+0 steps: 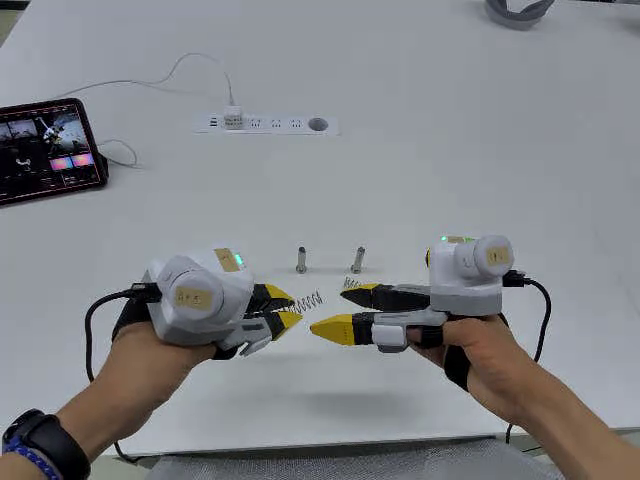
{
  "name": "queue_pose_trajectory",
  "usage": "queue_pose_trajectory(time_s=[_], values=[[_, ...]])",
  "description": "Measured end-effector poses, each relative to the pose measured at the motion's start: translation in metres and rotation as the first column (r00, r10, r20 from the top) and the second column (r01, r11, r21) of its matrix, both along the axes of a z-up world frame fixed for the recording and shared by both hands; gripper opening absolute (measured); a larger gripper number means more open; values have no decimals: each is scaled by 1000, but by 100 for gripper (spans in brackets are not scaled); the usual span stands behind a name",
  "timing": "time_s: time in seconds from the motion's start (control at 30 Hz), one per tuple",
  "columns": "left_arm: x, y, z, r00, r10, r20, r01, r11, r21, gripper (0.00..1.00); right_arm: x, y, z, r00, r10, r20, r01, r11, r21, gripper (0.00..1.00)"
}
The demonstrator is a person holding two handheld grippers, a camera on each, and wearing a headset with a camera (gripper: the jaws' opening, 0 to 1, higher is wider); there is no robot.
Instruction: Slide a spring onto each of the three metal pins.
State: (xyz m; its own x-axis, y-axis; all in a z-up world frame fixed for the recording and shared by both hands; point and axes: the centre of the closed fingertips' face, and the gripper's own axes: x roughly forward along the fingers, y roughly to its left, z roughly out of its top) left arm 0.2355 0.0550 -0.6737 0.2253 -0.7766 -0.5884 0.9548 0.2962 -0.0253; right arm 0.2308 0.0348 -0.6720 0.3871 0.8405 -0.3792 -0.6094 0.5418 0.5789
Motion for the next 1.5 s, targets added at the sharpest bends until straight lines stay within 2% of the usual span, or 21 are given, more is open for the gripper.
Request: queue_pose_trajectory(time_s=[0.27, 0.3, 0.4, 0.5, 0.67, 0.97, 1.1, 1.3, 1.5], values=[[-4, -13, 7, 1000, -20, 10, 20, 1000, -16, 10, 0, 5, 6, 1000, 8, -13, -8, 999, 43, 53], [-4, -13, 6, 999, -30, 24, 30, 1000, -5, 10, 0, 5, 6, 1000, 8, -15, -8, 999, 47, 51], [-5, -14, 8, 1000, -29, 12, 29, 999, -19, 10, 0, 5, 10, 1000, 1, -26, 1, 997, 76, 45], [-7, -14, 7, 999, -42, 23, 42, 999, -7, 10, 0, 6, 12, 999, 2, -32, 1, 995, 98, 39], [-8, -15, 7, 999, -48, 21, 48, 999, -9, 10, -2, 9, 16, 999, 14, -34, -9, 993, 121, 30], [-8, -15, 9, 998, -53, 23, 53, 999, -12, 10, 1, 6, 16, 999, -5, -38, 9, 993, 117, 23], [-9, -15, 8, 998, -58, 23, 58, 998, -10, 10, 3, 3, 14, 999, -21, -30, 24, 994, 103, 15], [-9, -15, 7, 998, -60, 23, 60, 998, -5, 10, 3, 5, 20, 1000, -12, -24, 15, 991, 132, 12], [-10, -17, 7, 998, -65, 10, 66, 998, -16, 10, 2, 6, 23, 1000, 6, -16, -4, 993, 115, 12]])
